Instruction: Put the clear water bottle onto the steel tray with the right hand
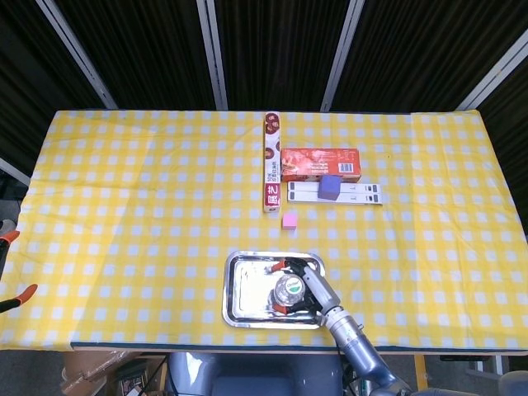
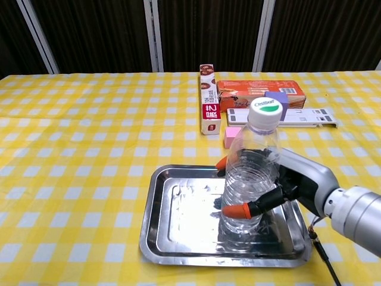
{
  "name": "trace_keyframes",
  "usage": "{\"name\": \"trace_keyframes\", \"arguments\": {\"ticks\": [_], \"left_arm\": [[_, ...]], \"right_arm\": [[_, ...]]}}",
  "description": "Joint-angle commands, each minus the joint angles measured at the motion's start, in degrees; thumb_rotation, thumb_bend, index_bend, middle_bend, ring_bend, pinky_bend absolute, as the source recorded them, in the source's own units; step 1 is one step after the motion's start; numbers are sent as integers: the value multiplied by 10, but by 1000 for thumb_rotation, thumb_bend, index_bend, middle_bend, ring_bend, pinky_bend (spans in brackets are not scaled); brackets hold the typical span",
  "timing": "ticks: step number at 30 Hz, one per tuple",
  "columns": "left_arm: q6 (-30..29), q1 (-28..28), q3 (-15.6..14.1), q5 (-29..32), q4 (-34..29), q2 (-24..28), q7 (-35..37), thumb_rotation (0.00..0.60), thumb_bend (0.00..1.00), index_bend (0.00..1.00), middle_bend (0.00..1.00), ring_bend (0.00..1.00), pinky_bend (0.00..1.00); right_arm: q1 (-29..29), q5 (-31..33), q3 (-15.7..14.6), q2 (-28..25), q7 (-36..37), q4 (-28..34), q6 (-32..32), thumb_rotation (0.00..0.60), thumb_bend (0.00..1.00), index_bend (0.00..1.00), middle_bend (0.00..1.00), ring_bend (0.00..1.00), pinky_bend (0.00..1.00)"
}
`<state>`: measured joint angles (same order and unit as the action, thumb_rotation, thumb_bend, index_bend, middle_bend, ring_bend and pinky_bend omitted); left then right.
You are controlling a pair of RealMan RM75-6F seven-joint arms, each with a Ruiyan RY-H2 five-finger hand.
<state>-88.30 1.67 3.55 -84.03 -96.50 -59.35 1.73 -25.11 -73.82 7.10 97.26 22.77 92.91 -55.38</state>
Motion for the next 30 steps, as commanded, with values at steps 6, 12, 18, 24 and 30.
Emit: {"name": "trace_keyframes", "arguments": {"ticks": [6,12,18,24,30], "left_arm": [[-2,-1,1,0,1,0,1,600,215,140,0,0,0],[-4,-1,-1,-3,-1,-1,-4,600,215,140,0,0,0],[-5,-2,-1,-4,-3,-3,-10,600,215,140,0,0,0],[-4,-1,-2,-3,-5,-5,-17,600,215,141,0,0,0],[-2,0,-3,-3,-7,-8,-30,600,215,142,0,0,0]], "right_arm": [[2,-14,-15,-63,30,20,23,600,67,166,137,16,0],[20,-67,-39,-153,92,37,11,600,63,137,106,1,0],[27,-161,-88,-262,179,32,-2,600,61,137,97,0,0],[16,-258,-141,-365,286,17,-27,600,93,137,96,0,0],[105,-183,-81,-318,-57,-30,-176,600,96,166,96,0,0]]}}
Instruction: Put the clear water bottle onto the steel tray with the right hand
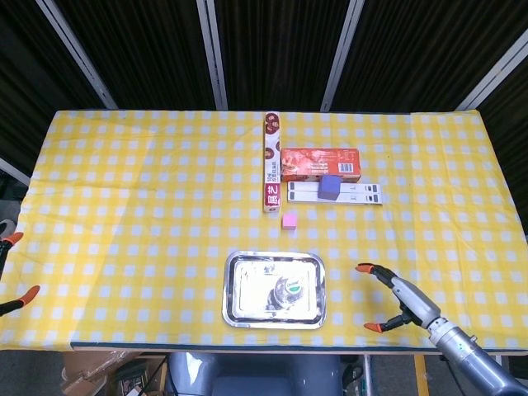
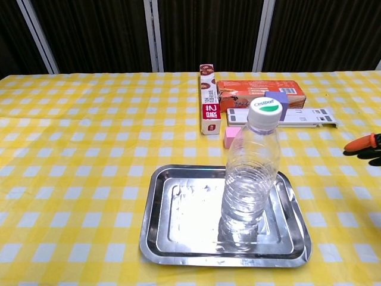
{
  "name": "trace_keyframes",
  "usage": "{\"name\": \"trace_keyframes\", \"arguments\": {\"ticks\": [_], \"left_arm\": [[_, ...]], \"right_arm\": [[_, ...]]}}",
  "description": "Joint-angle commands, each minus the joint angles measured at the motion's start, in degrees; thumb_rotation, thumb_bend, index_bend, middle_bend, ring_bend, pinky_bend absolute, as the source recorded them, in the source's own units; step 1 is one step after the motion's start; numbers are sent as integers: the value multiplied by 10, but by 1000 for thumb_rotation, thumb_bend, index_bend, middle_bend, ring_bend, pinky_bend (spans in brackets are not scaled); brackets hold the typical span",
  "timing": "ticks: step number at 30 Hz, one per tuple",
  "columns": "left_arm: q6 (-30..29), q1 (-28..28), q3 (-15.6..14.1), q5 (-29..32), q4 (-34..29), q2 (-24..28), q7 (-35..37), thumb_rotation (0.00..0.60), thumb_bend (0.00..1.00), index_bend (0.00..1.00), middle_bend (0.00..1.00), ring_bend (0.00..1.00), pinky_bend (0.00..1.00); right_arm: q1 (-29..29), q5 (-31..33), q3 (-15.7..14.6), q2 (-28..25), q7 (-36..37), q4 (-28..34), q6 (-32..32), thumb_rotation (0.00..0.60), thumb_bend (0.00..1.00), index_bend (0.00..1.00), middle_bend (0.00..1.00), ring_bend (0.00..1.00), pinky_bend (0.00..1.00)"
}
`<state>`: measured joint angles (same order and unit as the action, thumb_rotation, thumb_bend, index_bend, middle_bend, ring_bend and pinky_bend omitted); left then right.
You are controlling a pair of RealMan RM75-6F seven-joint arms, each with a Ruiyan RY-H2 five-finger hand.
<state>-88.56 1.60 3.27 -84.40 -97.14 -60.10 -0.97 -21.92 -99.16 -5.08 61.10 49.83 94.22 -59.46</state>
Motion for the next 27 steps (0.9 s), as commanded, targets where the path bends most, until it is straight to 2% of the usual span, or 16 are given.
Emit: {"name": "trace_keyframes", "arguments": {"ticks": [1,3,6,12,16,19,27], "left_arm": [[1,1,0,2,0,-2,-5,600,215,143,0,0,0],[3,2,1,4,-1,-3,-10,600,215,146,0,0,0],[6,3,1,5,-2,-4,-15,600,215,149,0,0,0],[4,4,0,3,-2,-7,-23,600,215,149,0,0,0],[4,3,2,7,-2,-10,-29,600,215,149,0,0,0],[2,3,2,6,-3,-12,-35,600,215,149,0,0,0],[4,5,3,8,-1,-16,-43,600,215,149,0,0,0]], "right_arm": [[87,79,49,61,-379,-48,-161,600,96,185,96,0,0],[112,96,57,93,-464,-54,-201,600,96,201,96,0,0],[129,112,62,112,-508,-57,-226,600,96,201,96,0,0],[163,125,71,134,-605,-105,-287,600,96,201,96,0,0],[179,133,72,140,-640,-118,-307,600,96,201,84,0,0],[185,152,70,125,-672,-95,-293,600,96,198,65,0,0],[193,133,64,106,-669,-59,-304,600,96,195,65,0,0]]}}
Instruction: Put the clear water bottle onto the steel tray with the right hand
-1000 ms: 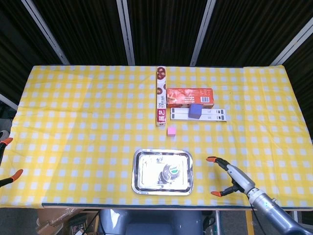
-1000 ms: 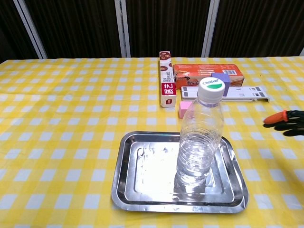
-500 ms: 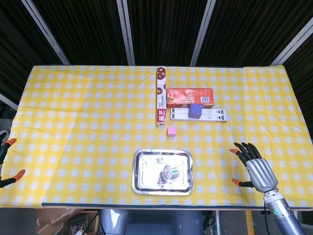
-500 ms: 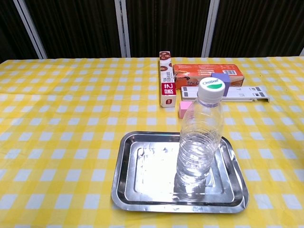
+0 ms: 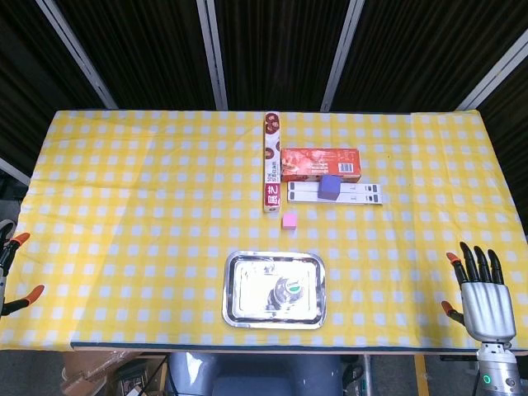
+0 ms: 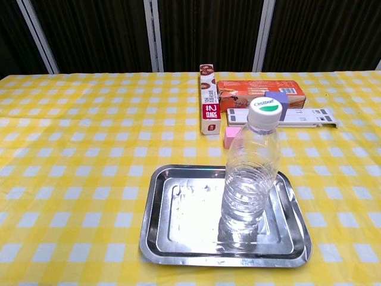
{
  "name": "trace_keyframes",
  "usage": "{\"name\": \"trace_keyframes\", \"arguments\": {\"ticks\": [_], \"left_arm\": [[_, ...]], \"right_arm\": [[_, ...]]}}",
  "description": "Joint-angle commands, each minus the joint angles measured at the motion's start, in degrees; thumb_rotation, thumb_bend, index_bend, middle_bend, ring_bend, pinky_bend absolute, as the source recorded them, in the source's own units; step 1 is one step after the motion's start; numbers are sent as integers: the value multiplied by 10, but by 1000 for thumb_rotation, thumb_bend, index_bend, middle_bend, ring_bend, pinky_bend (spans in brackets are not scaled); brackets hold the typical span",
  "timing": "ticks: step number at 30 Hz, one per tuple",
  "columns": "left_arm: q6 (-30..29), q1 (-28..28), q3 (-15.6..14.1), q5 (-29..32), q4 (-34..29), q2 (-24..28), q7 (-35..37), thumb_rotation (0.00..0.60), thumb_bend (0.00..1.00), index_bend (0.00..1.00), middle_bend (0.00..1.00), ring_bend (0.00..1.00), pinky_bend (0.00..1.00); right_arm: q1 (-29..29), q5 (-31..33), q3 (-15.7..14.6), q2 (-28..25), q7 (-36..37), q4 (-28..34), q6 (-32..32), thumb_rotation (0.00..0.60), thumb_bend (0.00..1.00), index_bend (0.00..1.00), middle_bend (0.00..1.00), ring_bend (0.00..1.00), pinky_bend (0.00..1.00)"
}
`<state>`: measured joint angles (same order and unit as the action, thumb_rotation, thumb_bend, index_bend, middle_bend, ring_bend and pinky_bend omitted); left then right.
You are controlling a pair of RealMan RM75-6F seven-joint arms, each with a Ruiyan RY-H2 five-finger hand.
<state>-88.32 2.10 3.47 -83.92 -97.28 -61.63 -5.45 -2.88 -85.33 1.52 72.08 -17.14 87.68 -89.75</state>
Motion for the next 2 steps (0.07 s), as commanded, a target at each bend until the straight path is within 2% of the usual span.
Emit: {"name": "trace_keyframes", "arguments": {"ticks": [1,2], "left_arm": [[3,1,2,5,1,0,2,600,215,149,0,0,0],[5,1,3,10,2,0,3,600,215,149,0,0,0]], "right_arm": [[3,-6,-3,-4,2,8,-1,600,96,195,65,0,0],[2,-7,-2,-4,4,9,0,600,96,195,65,0,0]]}}
